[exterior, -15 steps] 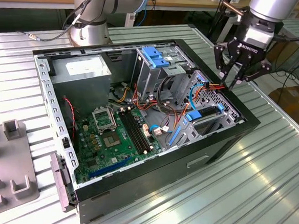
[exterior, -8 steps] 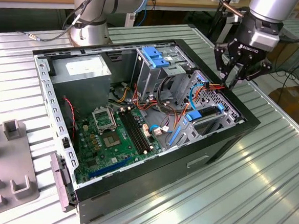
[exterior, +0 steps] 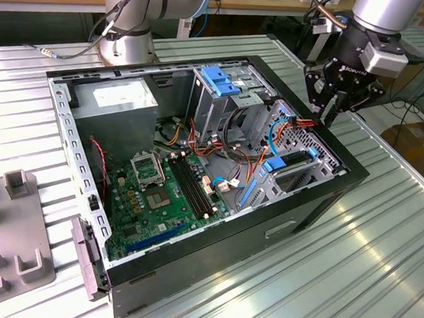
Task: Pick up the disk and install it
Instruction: 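Insert the first disk wire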
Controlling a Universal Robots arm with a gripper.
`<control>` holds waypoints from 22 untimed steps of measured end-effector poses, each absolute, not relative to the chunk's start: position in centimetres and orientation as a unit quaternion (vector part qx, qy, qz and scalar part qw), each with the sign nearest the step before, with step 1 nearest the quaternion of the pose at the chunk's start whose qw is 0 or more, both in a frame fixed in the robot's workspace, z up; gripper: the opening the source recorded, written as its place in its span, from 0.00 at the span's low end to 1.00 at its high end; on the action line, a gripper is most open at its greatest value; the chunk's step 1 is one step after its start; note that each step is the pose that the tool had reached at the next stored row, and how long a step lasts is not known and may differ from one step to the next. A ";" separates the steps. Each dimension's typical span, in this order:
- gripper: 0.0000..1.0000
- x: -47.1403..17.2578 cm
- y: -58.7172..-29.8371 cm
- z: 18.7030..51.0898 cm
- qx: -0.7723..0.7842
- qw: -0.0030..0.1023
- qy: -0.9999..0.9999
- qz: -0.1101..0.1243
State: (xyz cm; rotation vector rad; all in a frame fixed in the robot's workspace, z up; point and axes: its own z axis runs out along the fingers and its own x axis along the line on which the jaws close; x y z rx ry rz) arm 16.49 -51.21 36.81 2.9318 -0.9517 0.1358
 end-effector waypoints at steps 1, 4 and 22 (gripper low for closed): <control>0.31 16.5 -51.2 36.8 0.953 0.028 -0.300 0.044; 0.31 16.5 -51.2 36.8 0.960 0.027 -0.276 0.045; 0.31 16.0 -51.3 36.6 0.980 0.009 -0.192 0.052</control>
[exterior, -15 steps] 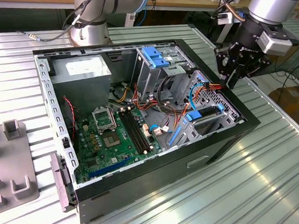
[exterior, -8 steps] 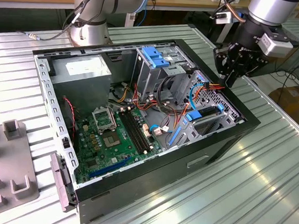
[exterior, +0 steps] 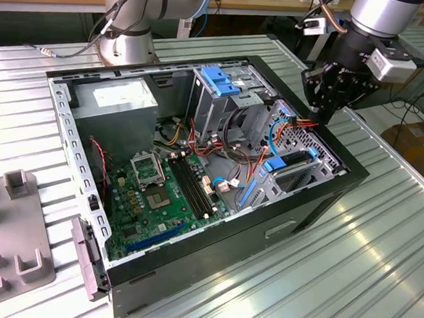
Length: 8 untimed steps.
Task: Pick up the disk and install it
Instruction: 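Insert the first disk wire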
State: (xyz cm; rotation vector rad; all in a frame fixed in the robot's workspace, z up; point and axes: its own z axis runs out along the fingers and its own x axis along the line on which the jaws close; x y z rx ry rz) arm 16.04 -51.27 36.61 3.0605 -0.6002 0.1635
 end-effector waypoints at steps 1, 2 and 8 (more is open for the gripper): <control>0.31 16.0 -51.3 36.6 0.980 0.010 -0.192 0.059; 0.31 16.0 -51.3 36.6 0.979 0.010 -0.192 0.061; 0.31 15.8 -51.3 36.5 0.979 0.010 -0.192 0.065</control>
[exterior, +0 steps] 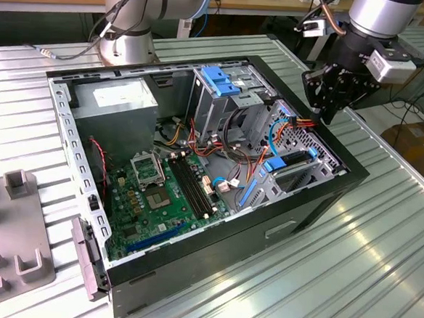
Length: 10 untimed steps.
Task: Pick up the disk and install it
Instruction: 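Insert the first disk wire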
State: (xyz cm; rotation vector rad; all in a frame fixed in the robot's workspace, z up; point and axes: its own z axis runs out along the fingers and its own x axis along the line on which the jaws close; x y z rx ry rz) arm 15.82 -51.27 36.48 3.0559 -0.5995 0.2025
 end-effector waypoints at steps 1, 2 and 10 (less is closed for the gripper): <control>0.31 15.7 -51.3 36.5 0.979 0.010 -0.192 0.066; 0.31 15.7 -51.3 36.4 0.979 0.010 -0.192 0.067; 0.23 15.7 -51.3 36.4 0.979 0.011 -0.192 0.070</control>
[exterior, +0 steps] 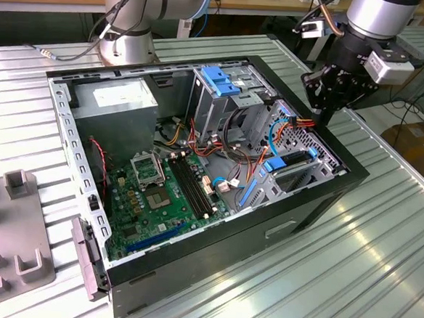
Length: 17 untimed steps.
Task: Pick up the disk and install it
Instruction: 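Insert the first disk wire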
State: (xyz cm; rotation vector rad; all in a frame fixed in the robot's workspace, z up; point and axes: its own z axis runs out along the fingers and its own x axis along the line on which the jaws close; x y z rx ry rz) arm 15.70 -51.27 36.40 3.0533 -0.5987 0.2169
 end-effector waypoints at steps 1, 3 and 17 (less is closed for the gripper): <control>0.17 15.7 -51.3 36.5 0.979 0.013 -0.192 0.070; 0.17 15.7 -51.3 36.6 0.979 0.013 -0.192 0.070; 0.17 15.0 -51.3 36.7 0.977 0.017 -0.199 0.071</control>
